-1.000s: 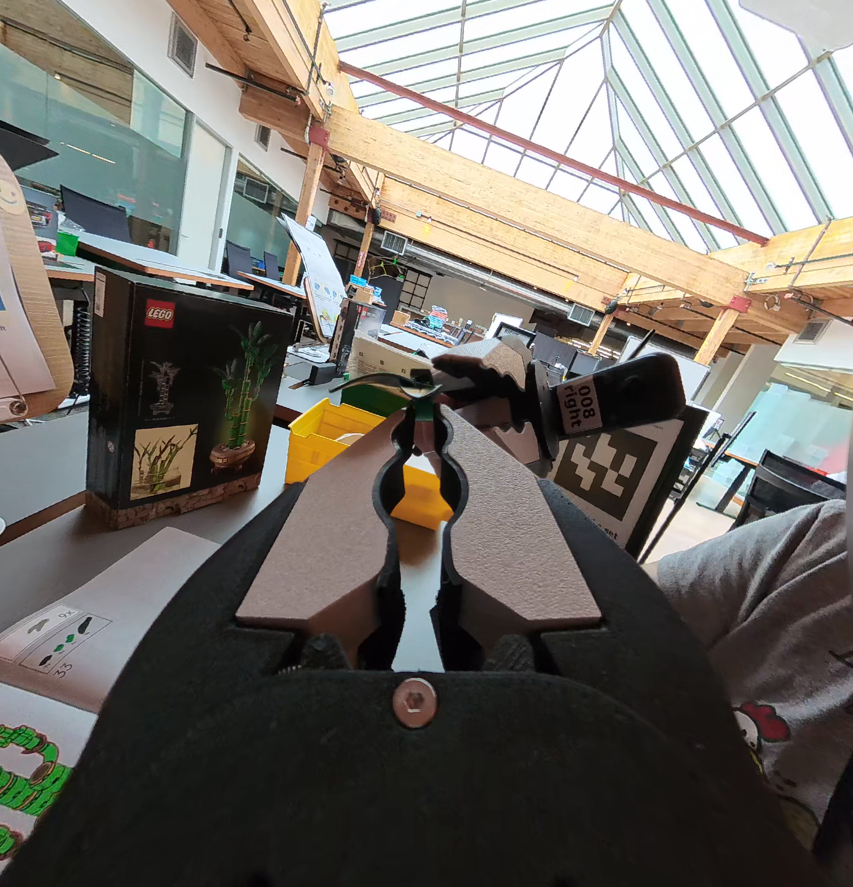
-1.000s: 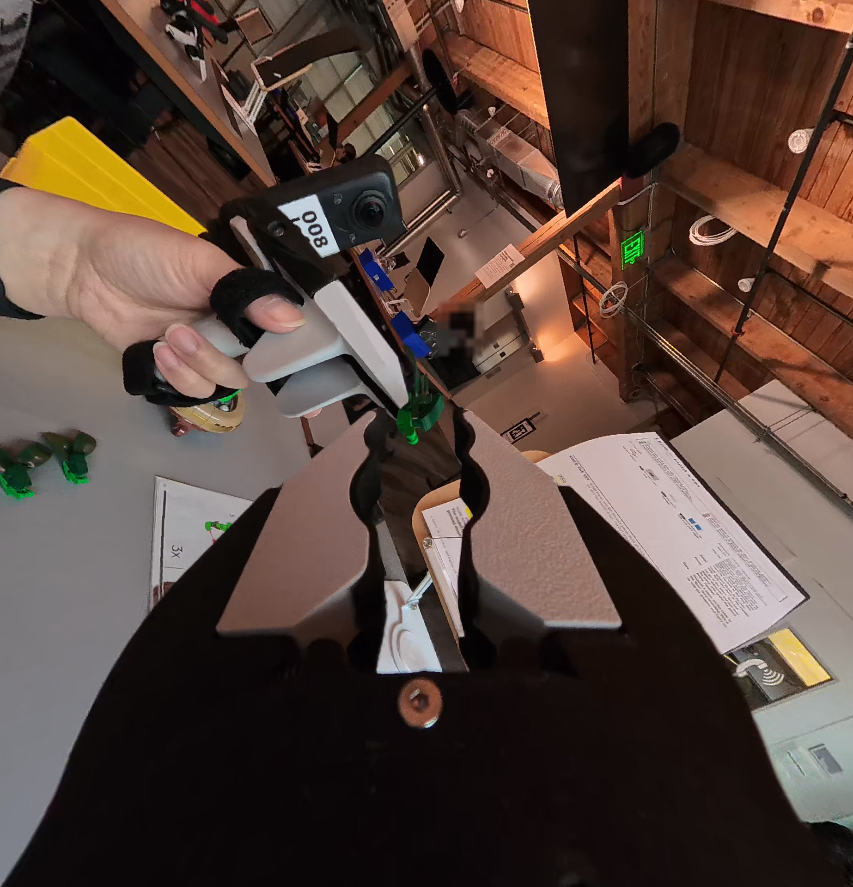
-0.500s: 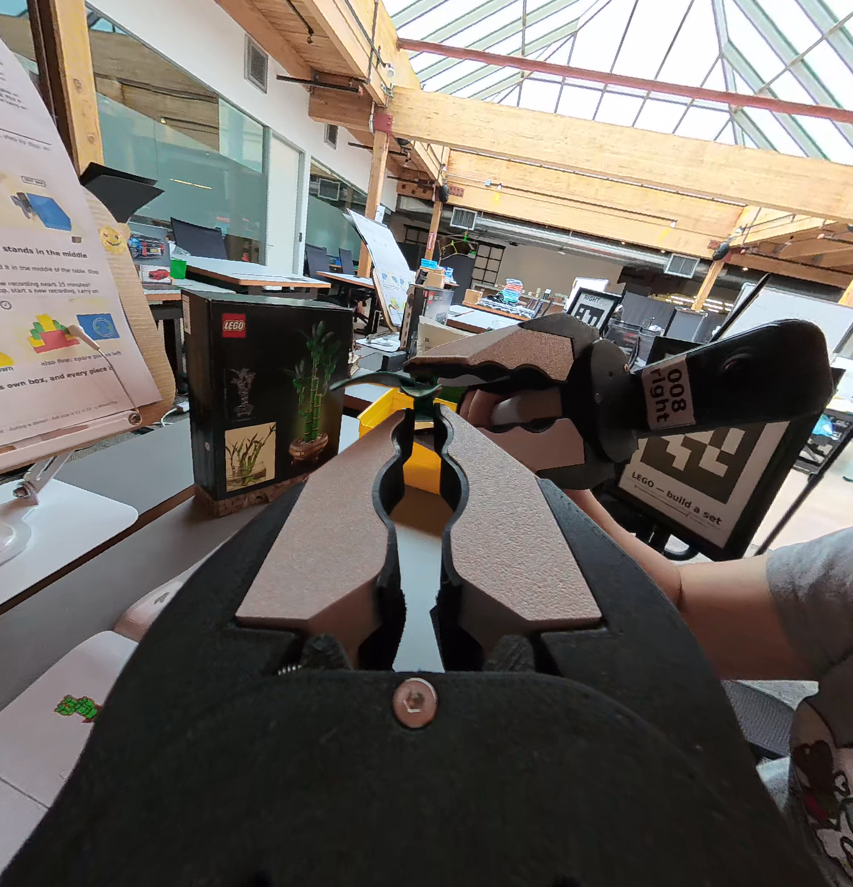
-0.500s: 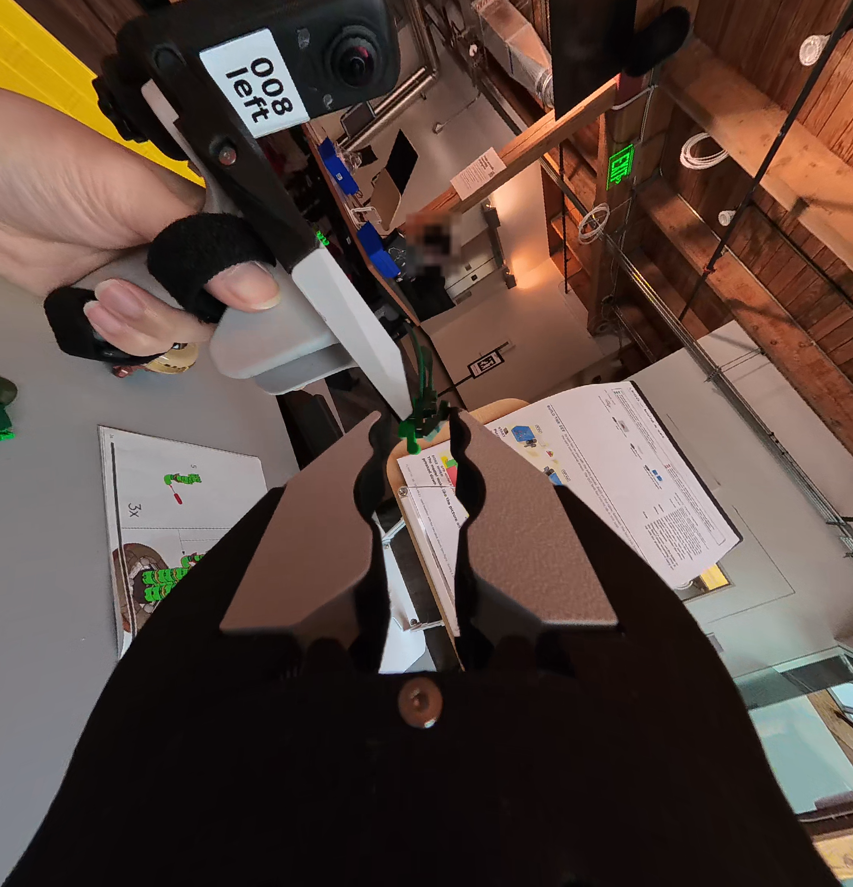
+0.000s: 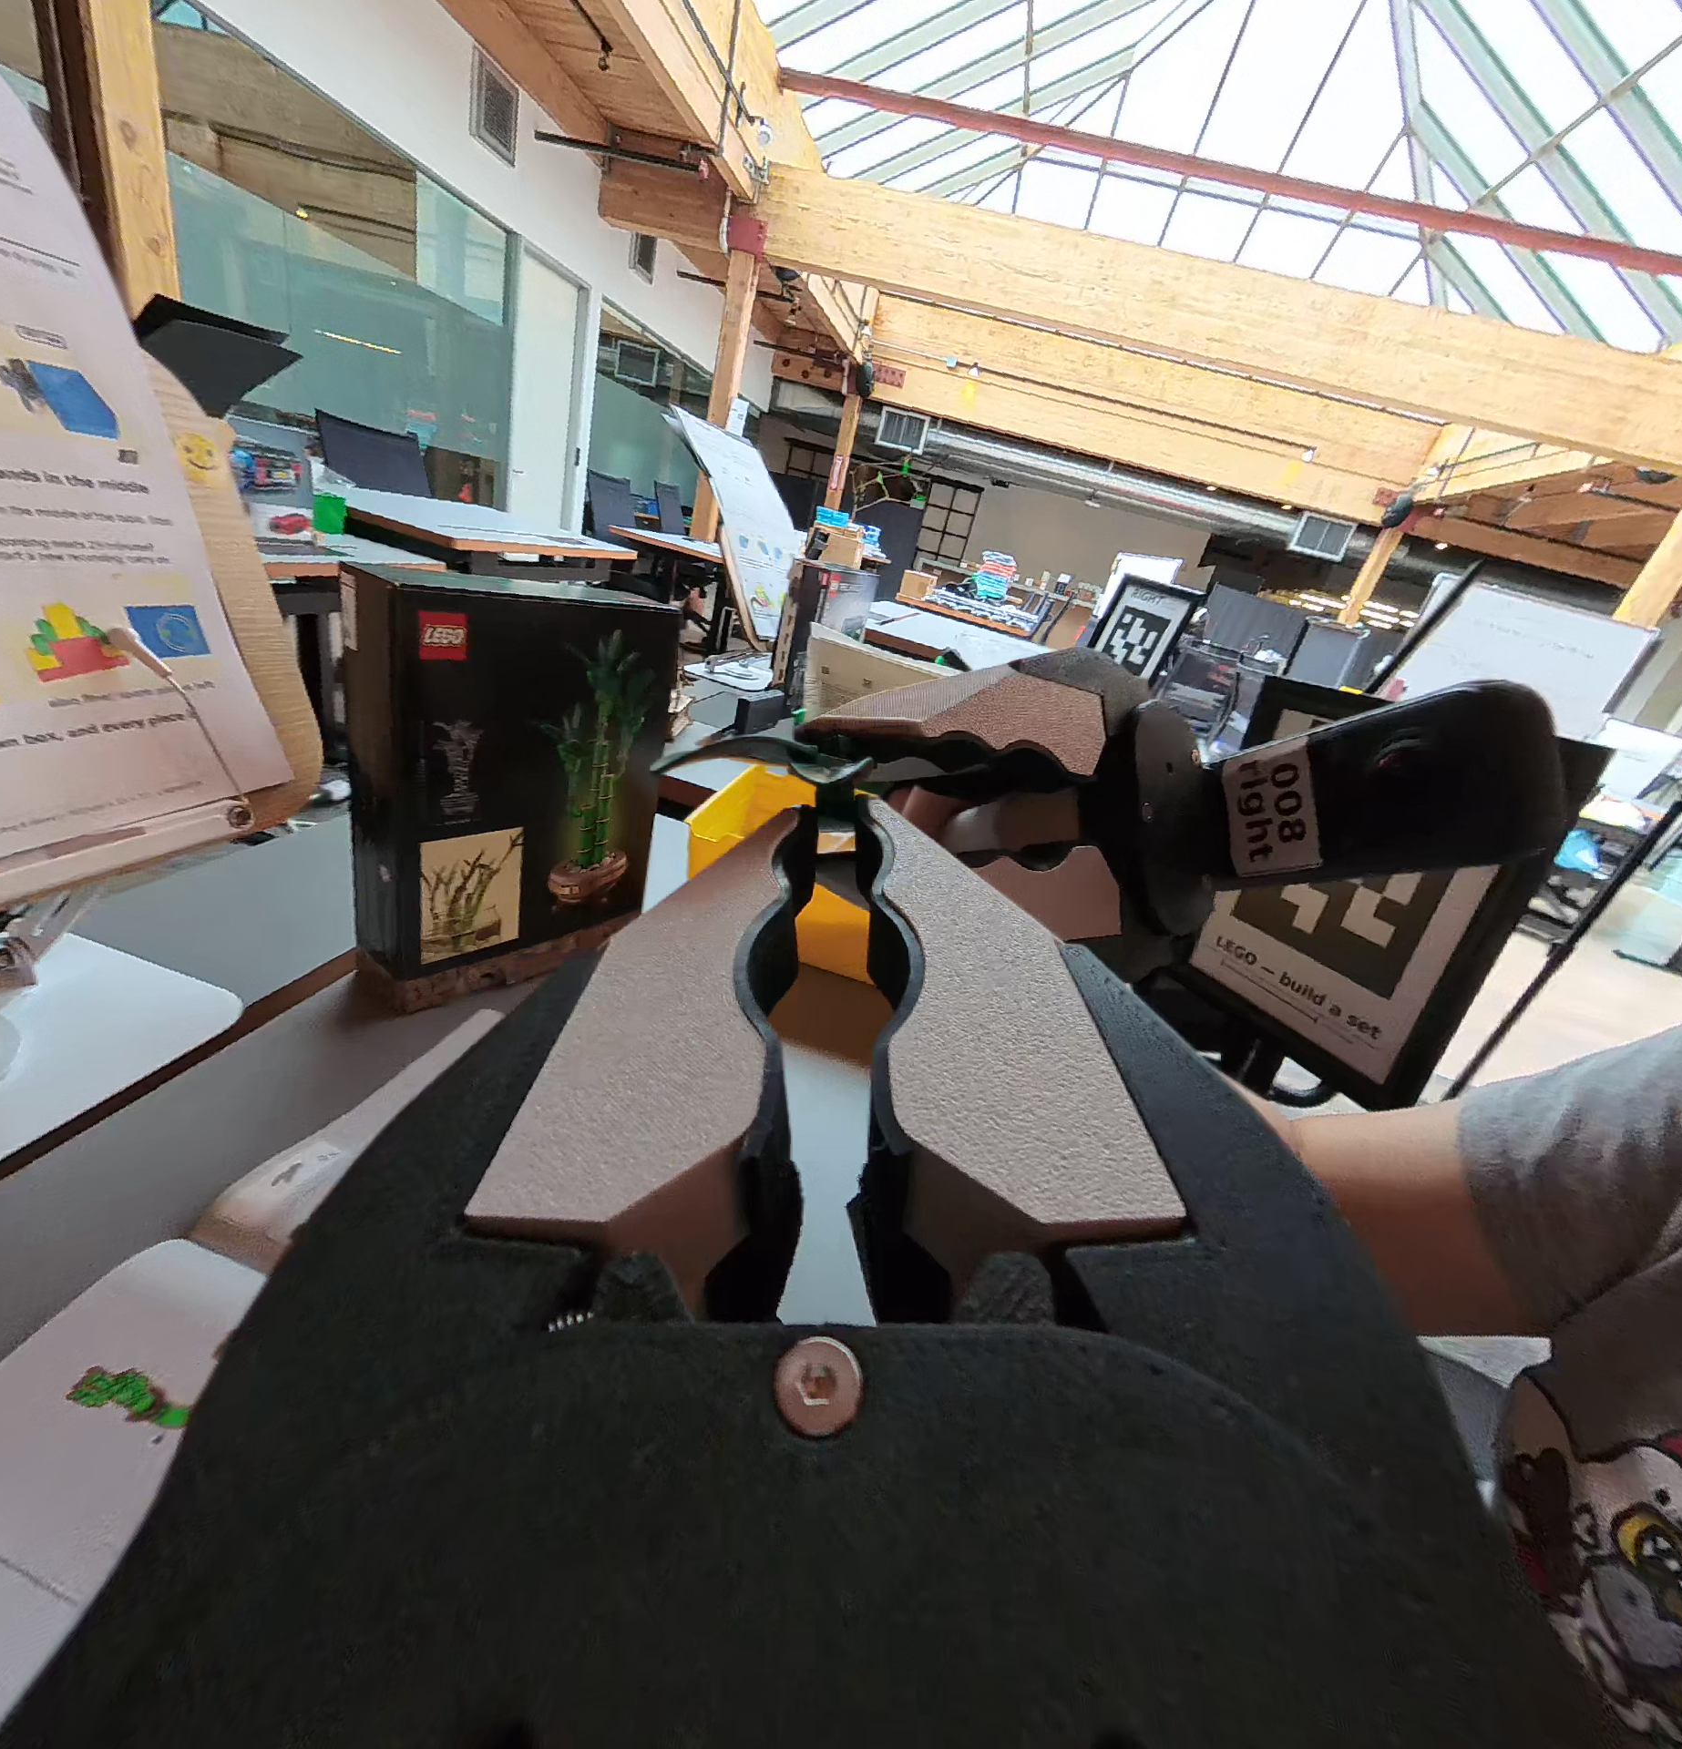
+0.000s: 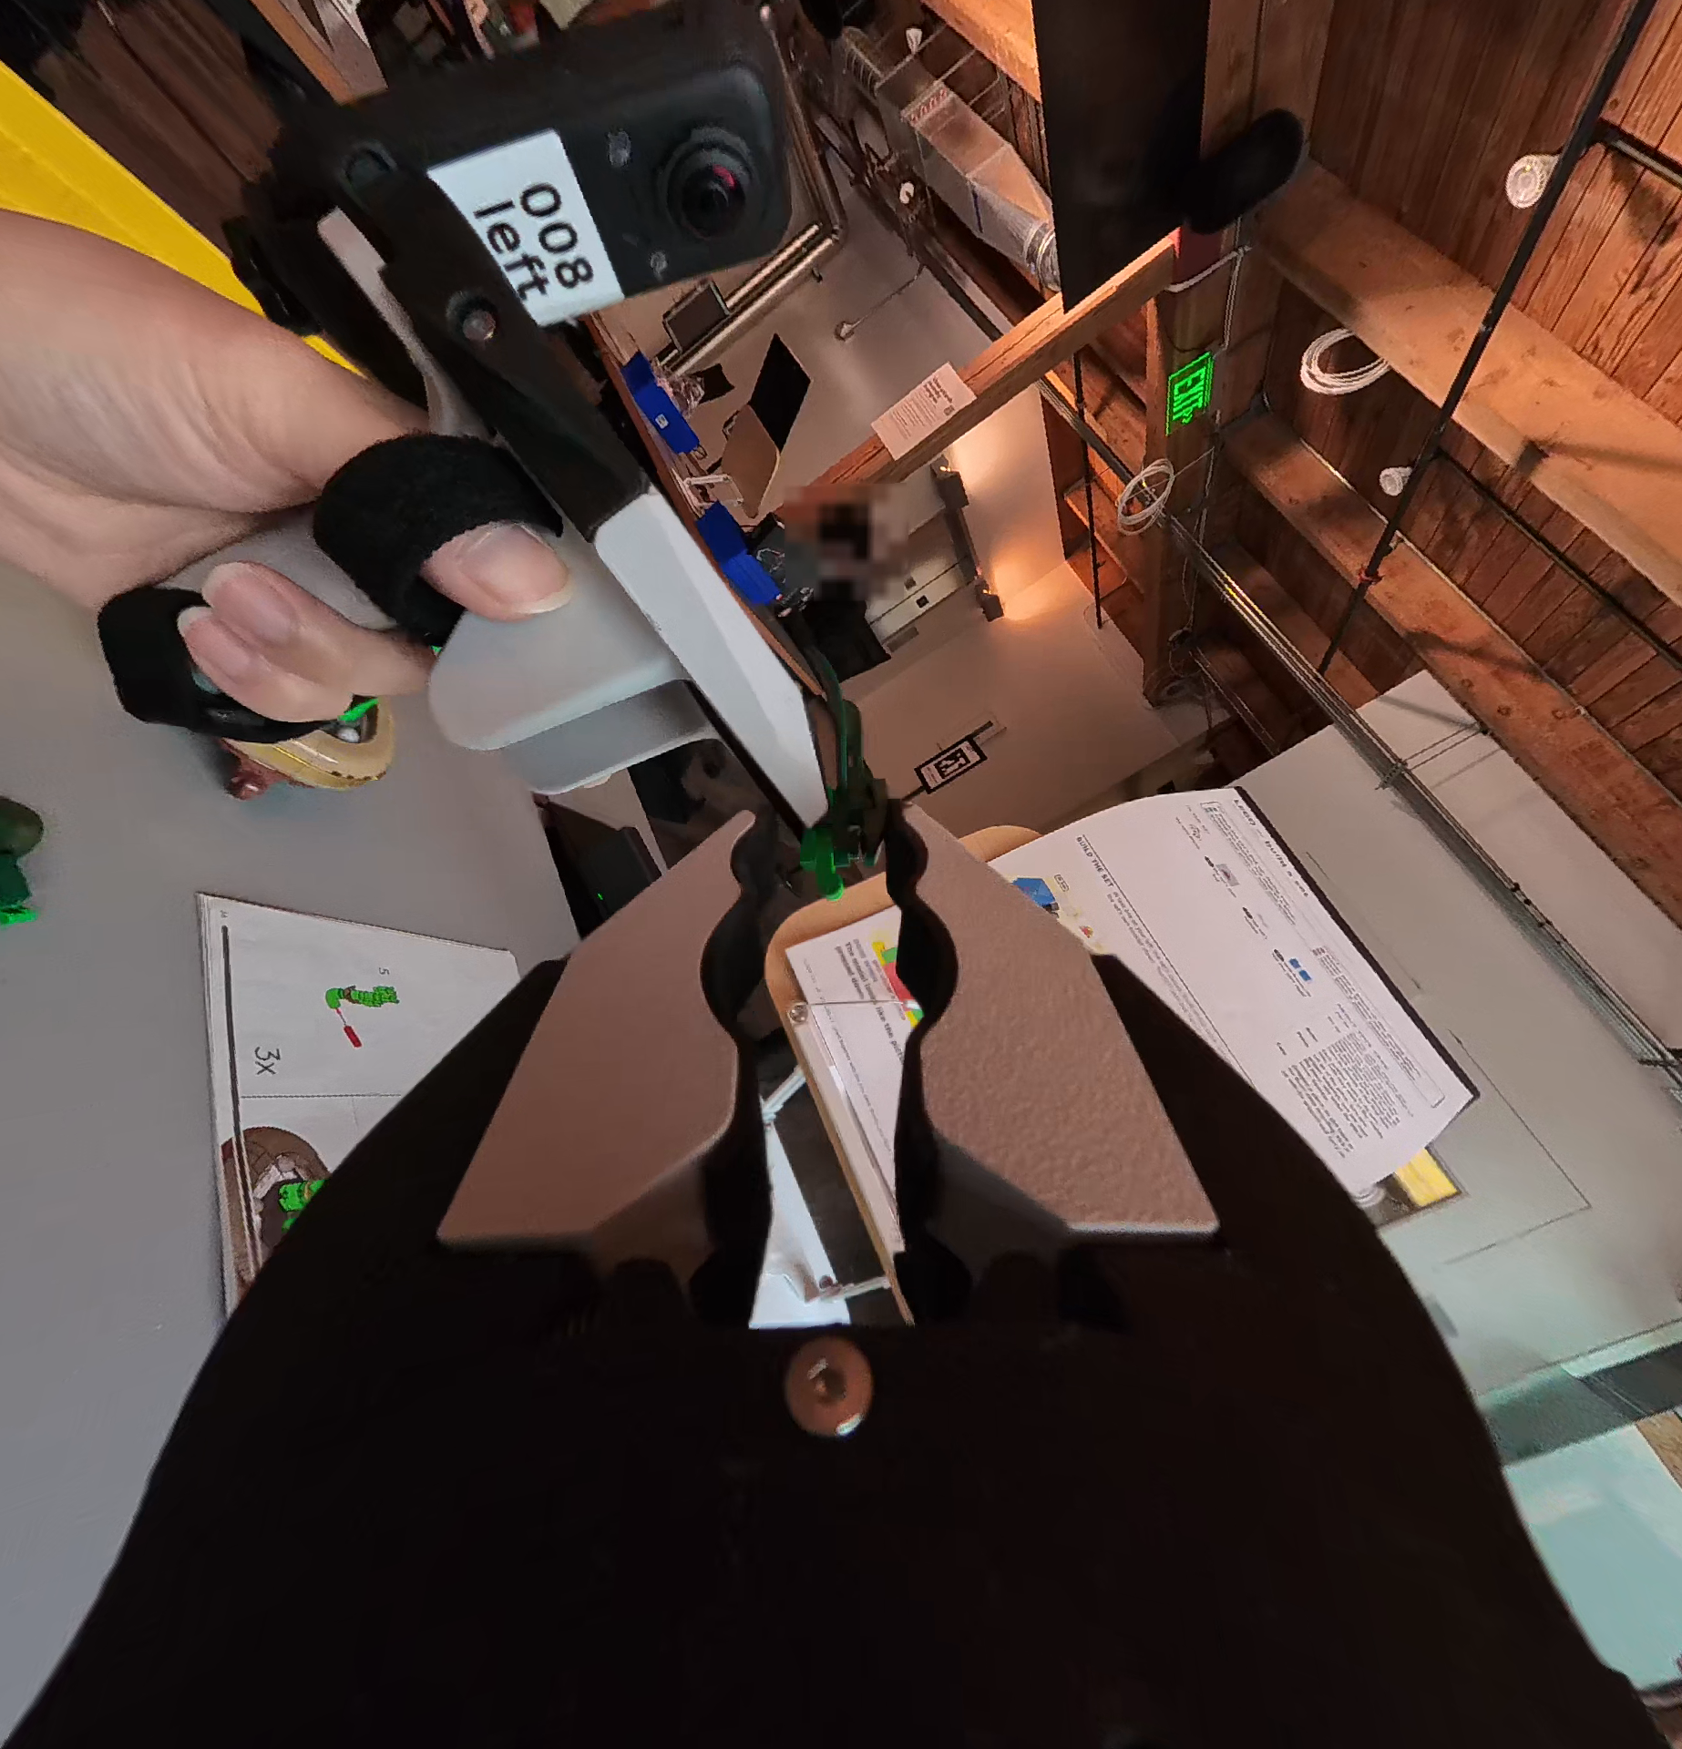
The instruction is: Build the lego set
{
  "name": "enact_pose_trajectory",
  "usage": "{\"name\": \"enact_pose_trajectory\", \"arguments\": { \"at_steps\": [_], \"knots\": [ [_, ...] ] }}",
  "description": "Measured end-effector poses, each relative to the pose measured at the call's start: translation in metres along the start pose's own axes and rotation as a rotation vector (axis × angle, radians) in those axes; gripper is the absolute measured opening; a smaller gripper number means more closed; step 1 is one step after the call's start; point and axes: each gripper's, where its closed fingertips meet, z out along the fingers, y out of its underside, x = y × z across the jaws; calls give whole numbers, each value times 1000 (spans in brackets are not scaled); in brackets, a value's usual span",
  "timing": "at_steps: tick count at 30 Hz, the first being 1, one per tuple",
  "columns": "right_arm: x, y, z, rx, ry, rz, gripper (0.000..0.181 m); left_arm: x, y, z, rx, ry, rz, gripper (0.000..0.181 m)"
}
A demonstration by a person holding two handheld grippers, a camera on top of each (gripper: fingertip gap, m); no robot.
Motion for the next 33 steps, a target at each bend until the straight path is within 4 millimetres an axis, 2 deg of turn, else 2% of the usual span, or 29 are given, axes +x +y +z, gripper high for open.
{"name": "enact_pose_trajectory", "arguments": {
  "at_steps": [8,18,33],
  "knots": [
    [-4,1,-2,9,-50,25,24,2,3,1,8,83,-144,5],
    [-10,13,5,-29,-78,42,26,-10,9,0,18,137,-298,5],
    [-10,-5,0,59,-64,13,32,7,-1,-6,84,370,-474,5]
  ]
}}
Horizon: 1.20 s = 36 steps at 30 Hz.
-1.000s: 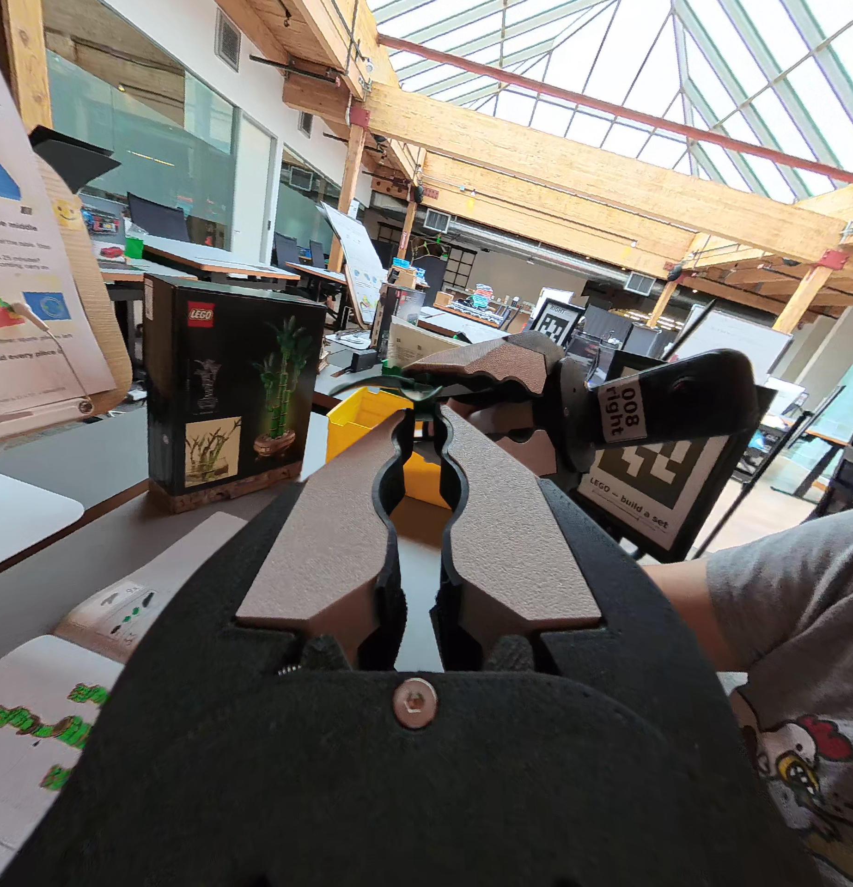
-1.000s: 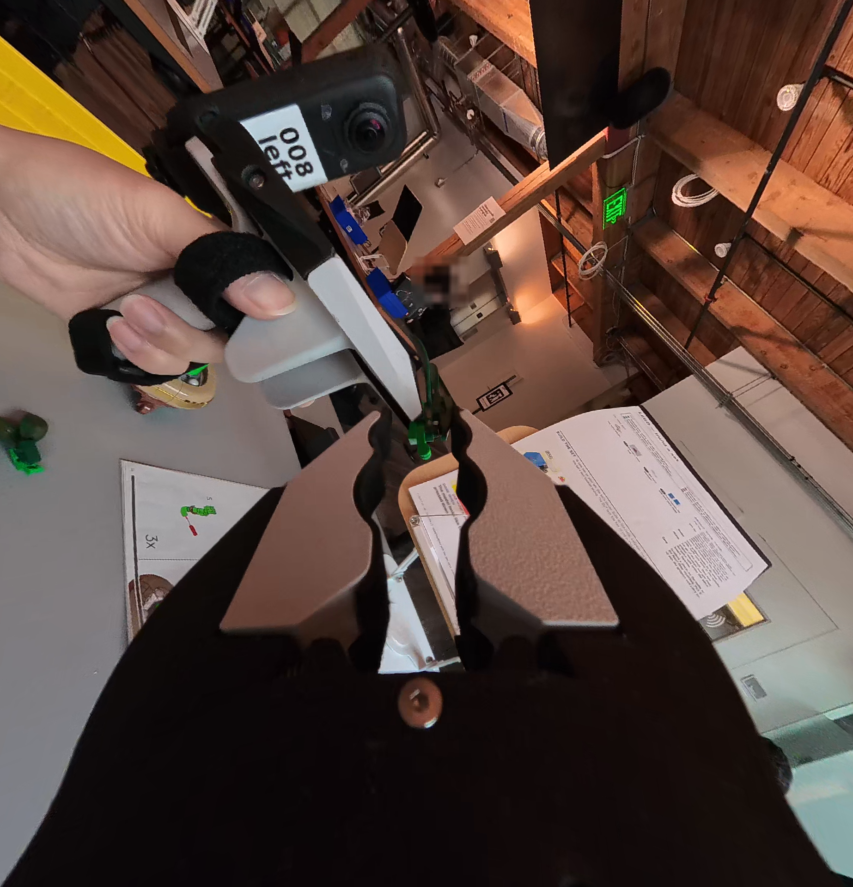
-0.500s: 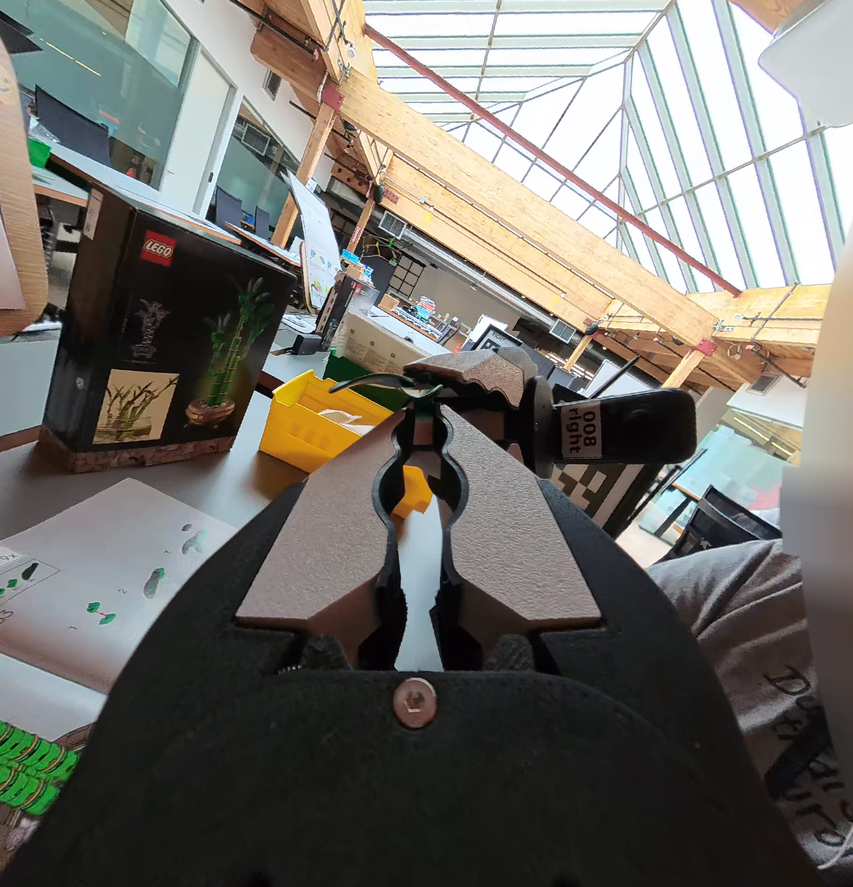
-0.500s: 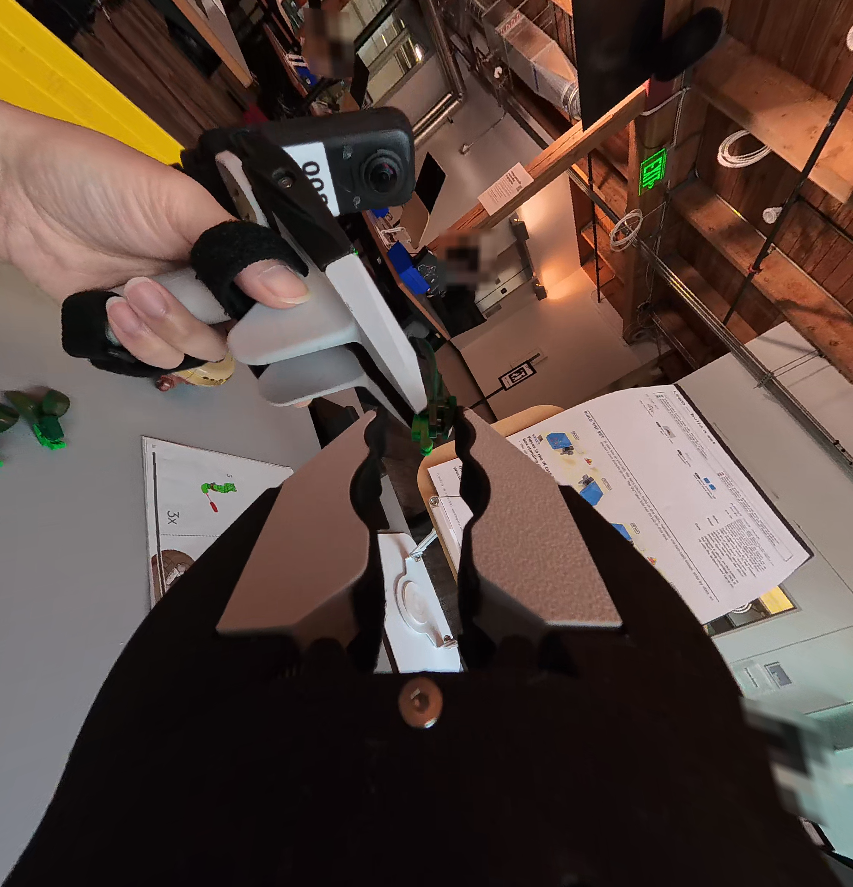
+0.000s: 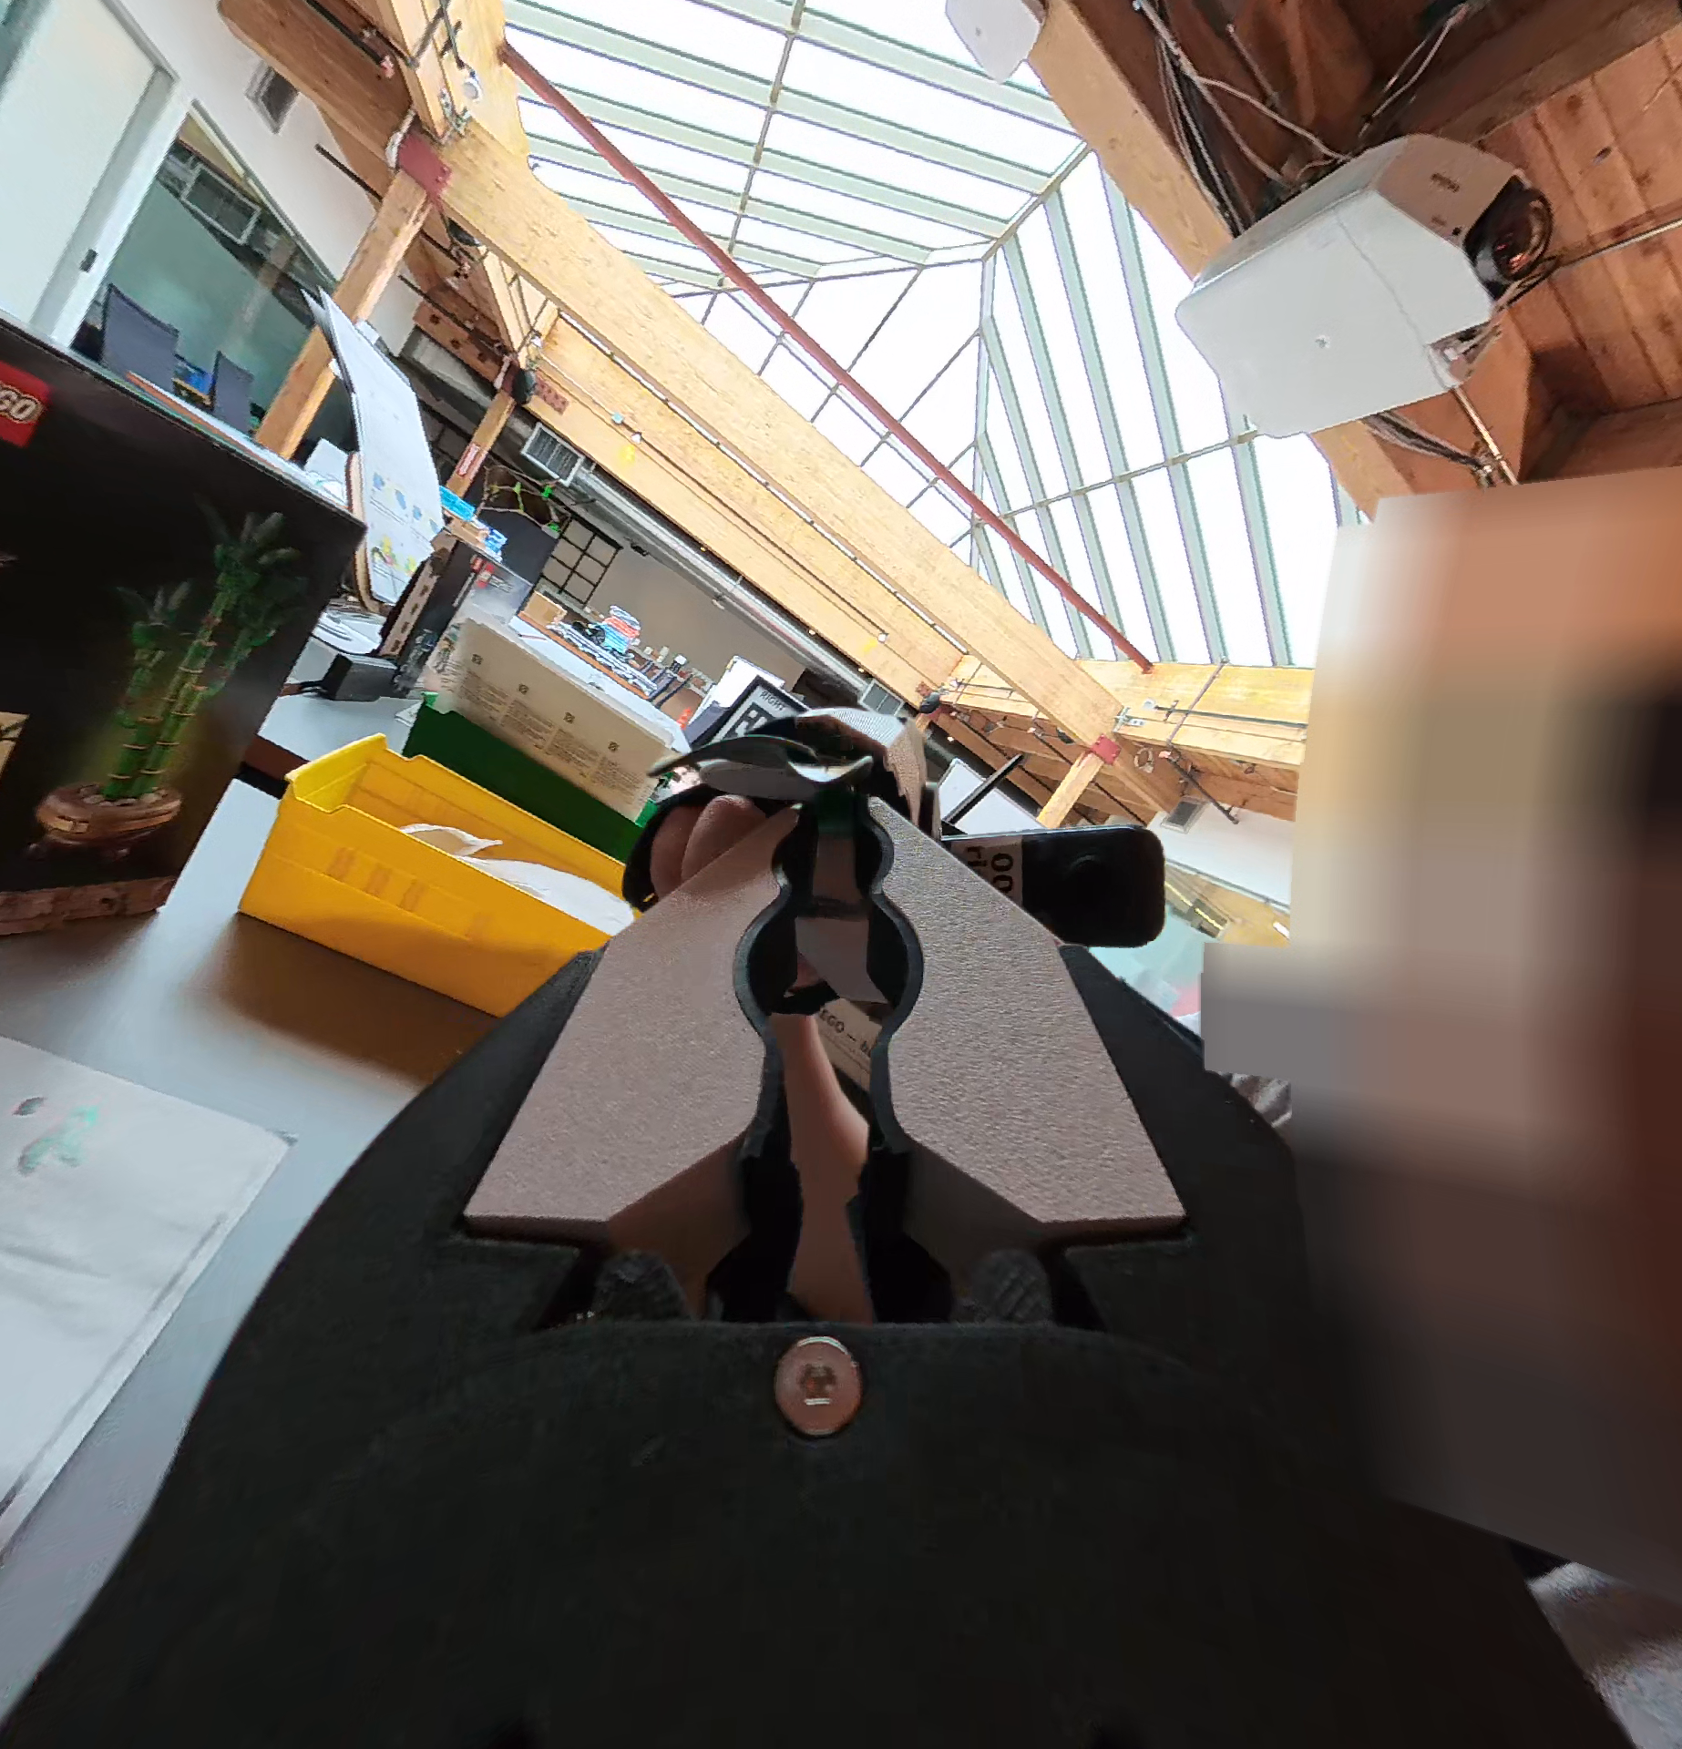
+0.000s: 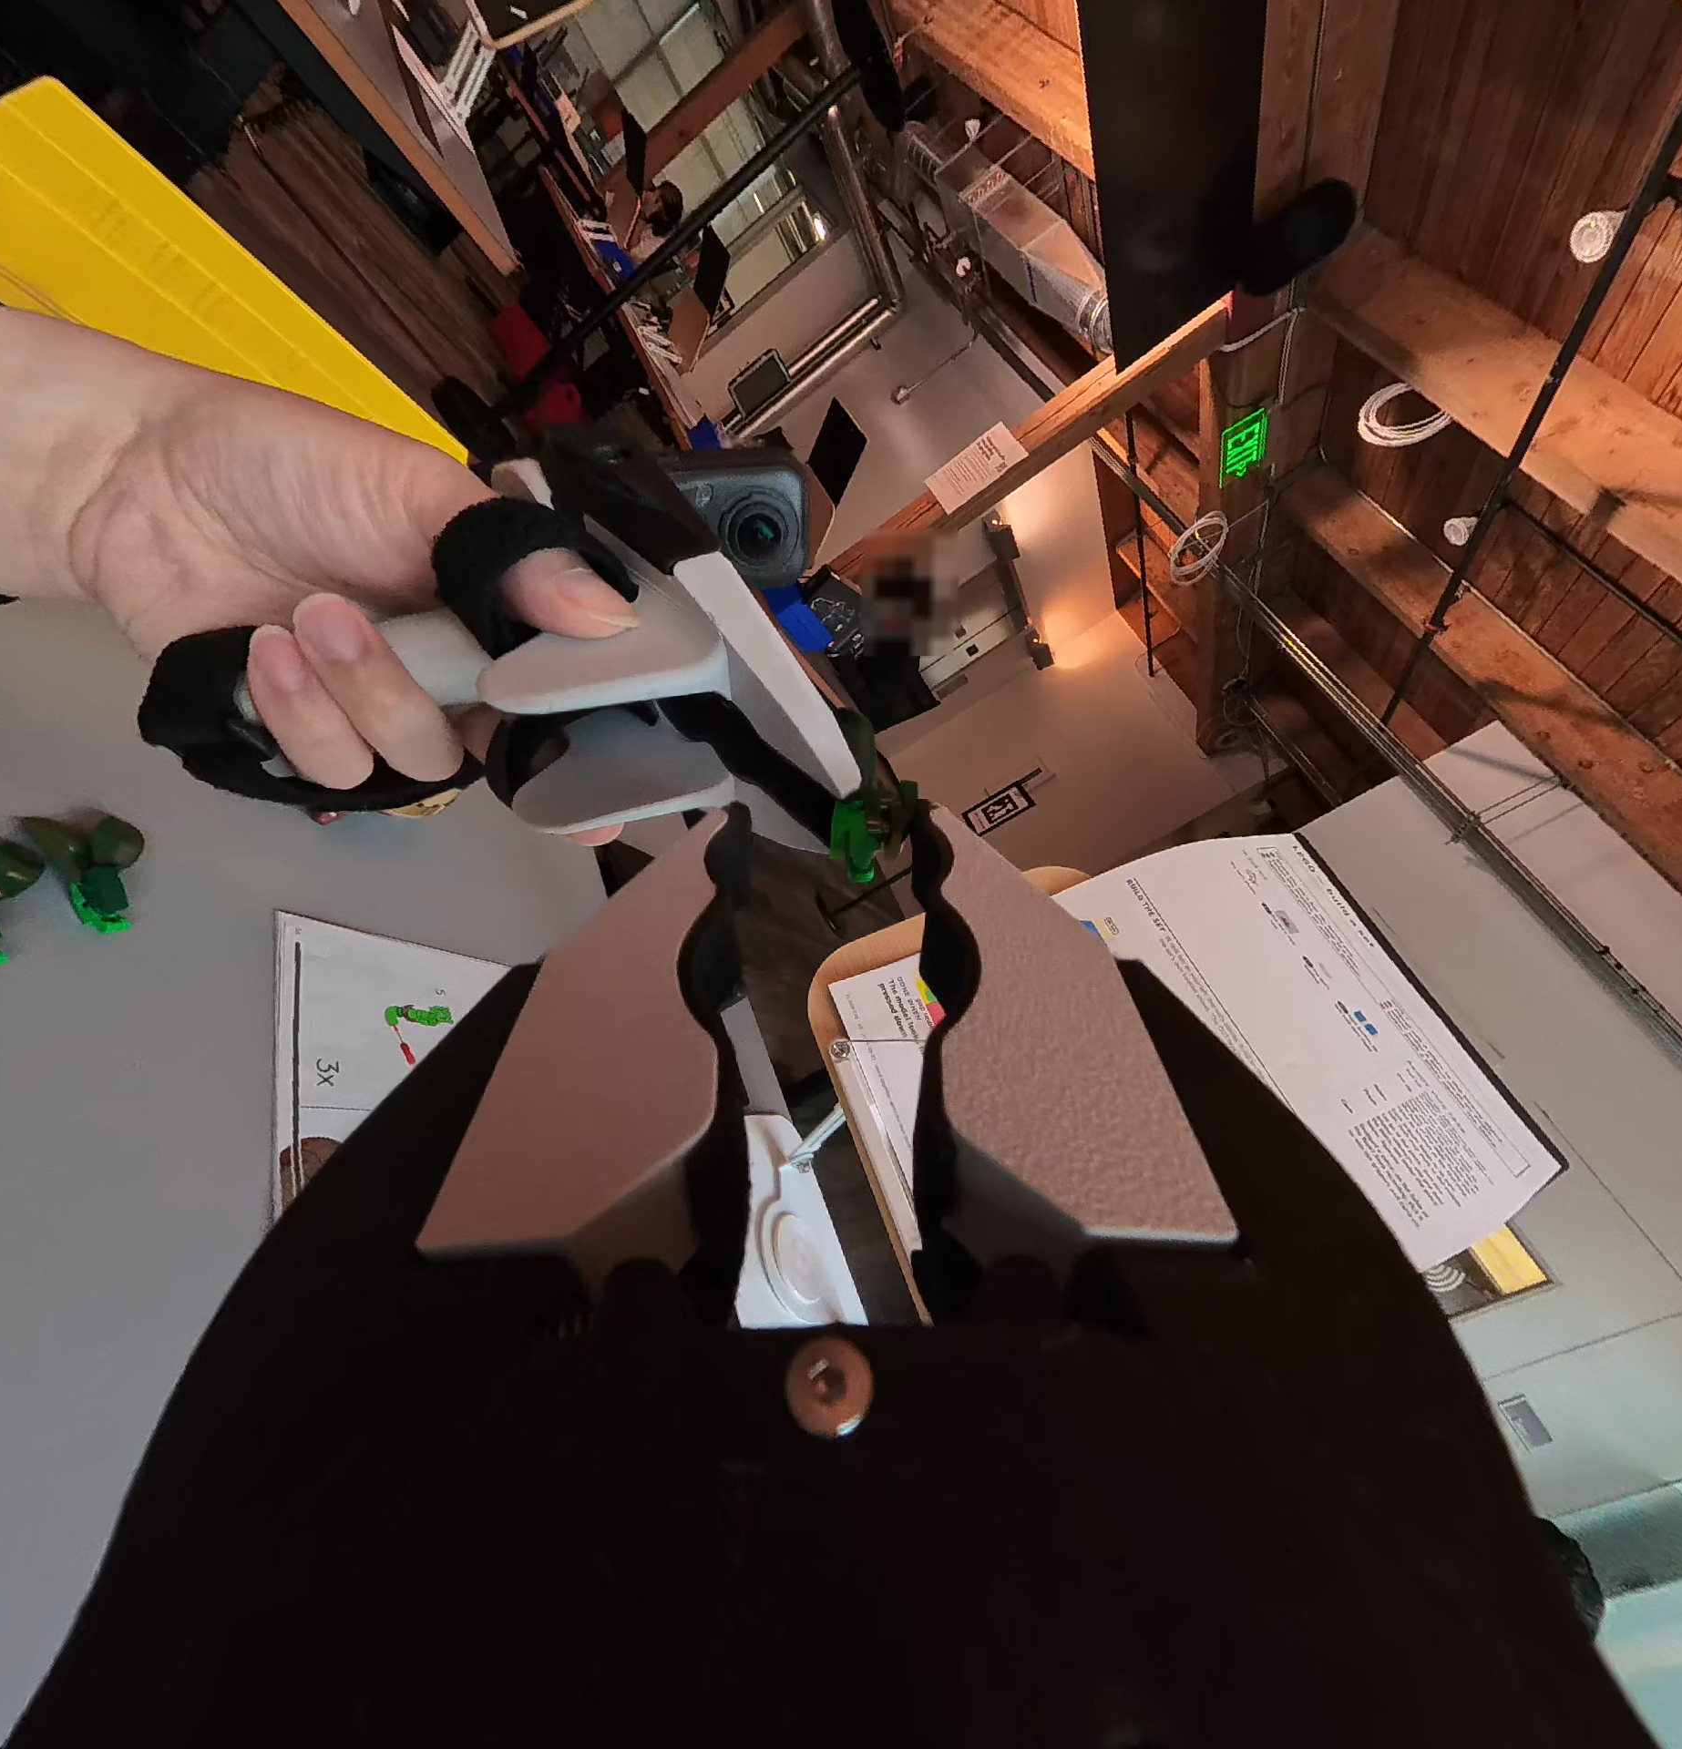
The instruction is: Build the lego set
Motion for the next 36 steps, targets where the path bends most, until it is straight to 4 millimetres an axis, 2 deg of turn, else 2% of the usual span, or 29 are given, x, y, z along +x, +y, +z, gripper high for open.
{"name": "enact_pose_trajectory", "arguments": {
  "at_steps": [6,10,16,28,36],
  "knots": [
    [2,-6,1,27,31,8,33,4,-2,0,23,43,-28,5],
    [6,-4,4,20,76,15,29,3,-5,-1,36,8,6,5],
    [11,-12,2,75,147,35,26,11,-8,0,55,30,4,5],
    [10,-13,2,73,157,59,24,11,-9,1,52,2,38,5],
    [9,-14,2,71,181,-23,25,12,-8,1,37,4,28,6]
  ]
}}
